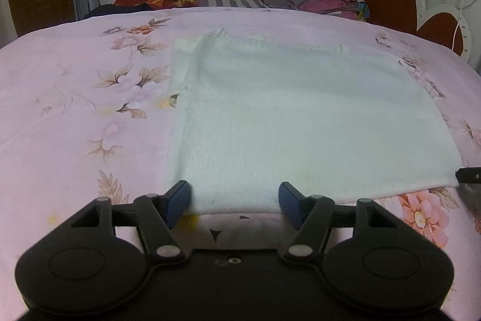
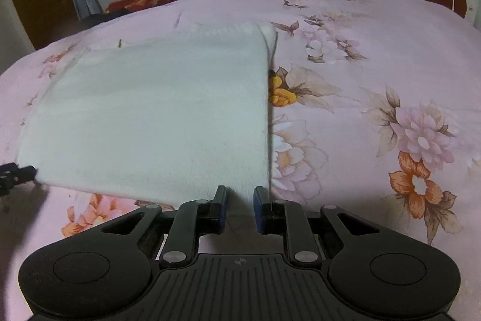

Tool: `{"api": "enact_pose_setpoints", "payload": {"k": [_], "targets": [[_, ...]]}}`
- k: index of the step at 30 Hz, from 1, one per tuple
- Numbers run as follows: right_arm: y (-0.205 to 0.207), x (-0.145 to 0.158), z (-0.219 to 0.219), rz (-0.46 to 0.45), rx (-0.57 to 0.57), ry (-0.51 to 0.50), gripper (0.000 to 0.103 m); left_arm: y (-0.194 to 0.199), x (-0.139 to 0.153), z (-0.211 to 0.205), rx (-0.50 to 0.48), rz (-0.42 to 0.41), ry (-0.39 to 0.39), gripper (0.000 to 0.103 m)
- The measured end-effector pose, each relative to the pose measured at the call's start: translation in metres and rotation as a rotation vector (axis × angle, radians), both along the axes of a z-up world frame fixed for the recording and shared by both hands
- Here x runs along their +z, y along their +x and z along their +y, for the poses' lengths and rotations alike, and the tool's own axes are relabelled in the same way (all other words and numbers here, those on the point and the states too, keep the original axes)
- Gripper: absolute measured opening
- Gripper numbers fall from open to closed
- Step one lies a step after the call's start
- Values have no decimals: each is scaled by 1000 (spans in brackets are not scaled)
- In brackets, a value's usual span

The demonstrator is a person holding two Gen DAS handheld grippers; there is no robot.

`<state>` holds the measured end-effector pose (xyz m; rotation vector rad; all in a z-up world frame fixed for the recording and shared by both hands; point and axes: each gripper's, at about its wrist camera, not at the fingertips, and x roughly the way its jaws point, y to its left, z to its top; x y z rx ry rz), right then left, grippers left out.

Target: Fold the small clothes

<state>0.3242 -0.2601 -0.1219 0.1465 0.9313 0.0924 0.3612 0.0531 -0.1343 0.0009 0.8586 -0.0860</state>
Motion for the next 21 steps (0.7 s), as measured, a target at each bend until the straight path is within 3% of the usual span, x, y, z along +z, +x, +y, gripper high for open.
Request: {"api": "enact_pose_setpoints", "payload": {"k": [12,13,14,15,16,17,18,21], "targets": [[0,-6,-5,9,11,5,18,-2,5,4,-4,27,6,67],[-1,-2,-6,3,-10,2,10,-4,10,8,16,36,17,68],[-10,12,-10,-69,-57,6,0,-10,19,14,44,14,31,74],[-20,26,-14,-140,-67,31,0,-20,28,23,70,-36,26,84],[-28,38,-18,-190,-74,53,0,-28,33,33,95,-58,0,85],[-34,45,-20,-211,-71,69,0,-32,34,42,118,-45,-38,77],[-35,48,-21,-198,-58,83,0,-37,32,50,130,-20,-104,66],[-33,43,-20,-158,-53,95,0,-48,20,58,141,1,-259,57]]}}
